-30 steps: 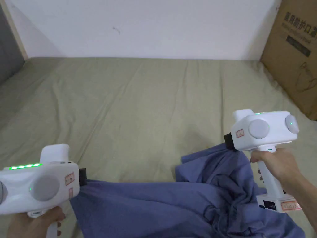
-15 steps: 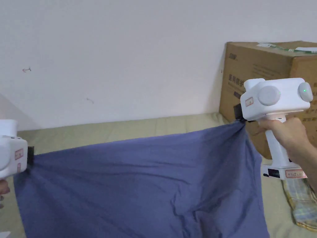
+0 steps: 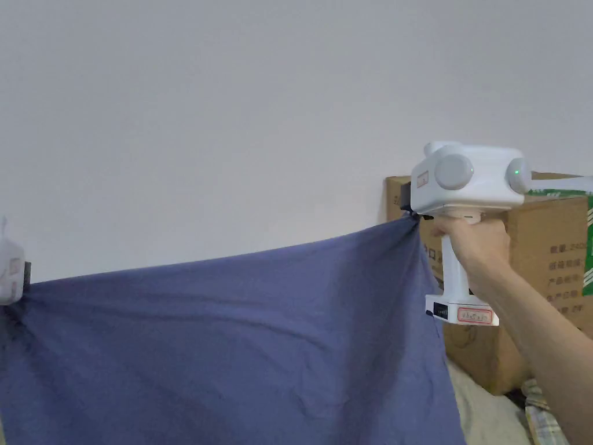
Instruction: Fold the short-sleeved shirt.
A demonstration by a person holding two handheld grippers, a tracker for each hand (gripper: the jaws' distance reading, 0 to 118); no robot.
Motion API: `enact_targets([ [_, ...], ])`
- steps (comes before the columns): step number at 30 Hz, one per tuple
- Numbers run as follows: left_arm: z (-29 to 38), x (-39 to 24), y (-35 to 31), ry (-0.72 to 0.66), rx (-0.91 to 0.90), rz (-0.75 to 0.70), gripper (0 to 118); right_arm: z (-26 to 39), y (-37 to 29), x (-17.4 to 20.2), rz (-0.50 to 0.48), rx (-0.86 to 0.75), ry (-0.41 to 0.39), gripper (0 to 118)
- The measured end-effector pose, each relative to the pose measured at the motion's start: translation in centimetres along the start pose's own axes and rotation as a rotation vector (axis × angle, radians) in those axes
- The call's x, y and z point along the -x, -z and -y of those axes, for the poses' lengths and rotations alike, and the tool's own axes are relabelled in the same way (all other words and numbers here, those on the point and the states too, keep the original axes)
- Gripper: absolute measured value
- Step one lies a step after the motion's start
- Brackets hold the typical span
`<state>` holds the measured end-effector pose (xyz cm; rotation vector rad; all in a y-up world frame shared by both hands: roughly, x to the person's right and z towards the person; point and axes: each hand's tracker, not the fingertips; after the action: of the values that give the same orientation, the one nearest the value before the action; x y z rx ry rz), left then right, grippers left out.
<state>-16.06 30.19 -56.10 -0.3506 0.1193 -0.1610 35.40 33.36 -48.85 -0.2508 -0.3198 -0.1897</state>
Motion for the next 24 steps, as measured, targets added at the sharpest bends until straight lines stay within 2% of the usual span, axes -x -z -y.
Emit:
enact_targets([
  [2, -2.0, 0.2, 0.1, 0.031, -0.044, -0.021, 2, -1.9, 0.5, 1.0, 0.010, -0.021, -0.041, 6],
  [5, -5.1, 0.7, 0.4, 0.019, -0.083, -0.039, 2, -4.6, 1.2, 2.4, 0.015, -0.047, -0.050, 6],
  [8, -8.0, 1.7, 0.1, -0.078, -0.155, -0.063, 2, -7.3, 1.0, 3.9, 0.015, -0.101, -0.070, 6],
  [10, -9.6, 1.7, -0.5, -0.040, -0.231, -0.105, 2, -9.2, 0.8, 5.1, 0.028, -0.137, -0.147, 6],
  [12, -11.1, 1.6, -0.6, 0.001, -0.274, -0.142, 2, -10.9, 0.9, 5.8, 0.036, -0.148, -0.168, 6],
  [15, -12.3, 1.9, -0.8, -0.063, -0.309, -0.138, 2, -12.4, 0.7, 6.0, 0.017, -0.177, -0.109, 6],
  [16, -12.2, 1.7, -0.7, -0.092, -0.333, -0.147, 2, -12.1, 1.0, 6.2, 0.027, -0.176, -0.123, 6],
  [19, -9.9, 0.4, 1.1, -0.029, -0.324, -0.180, 2, -10.0, 2.5, 6.1, 0.027, -0.127, -0.162, 6],
  [22, -5.2, -1.3, 4.3, 0.018, -0.224, -0.187, 2, -5.2, 5.3, 5.6, 0.015, -0.010, -0.163, 6],
  [24, -1.3, -1.9, 7.6, -0.018, -0.089, -0.159, 2, -1.0, 7.7, 5.2, 0.021, 0.086, -0.174, 6],
])
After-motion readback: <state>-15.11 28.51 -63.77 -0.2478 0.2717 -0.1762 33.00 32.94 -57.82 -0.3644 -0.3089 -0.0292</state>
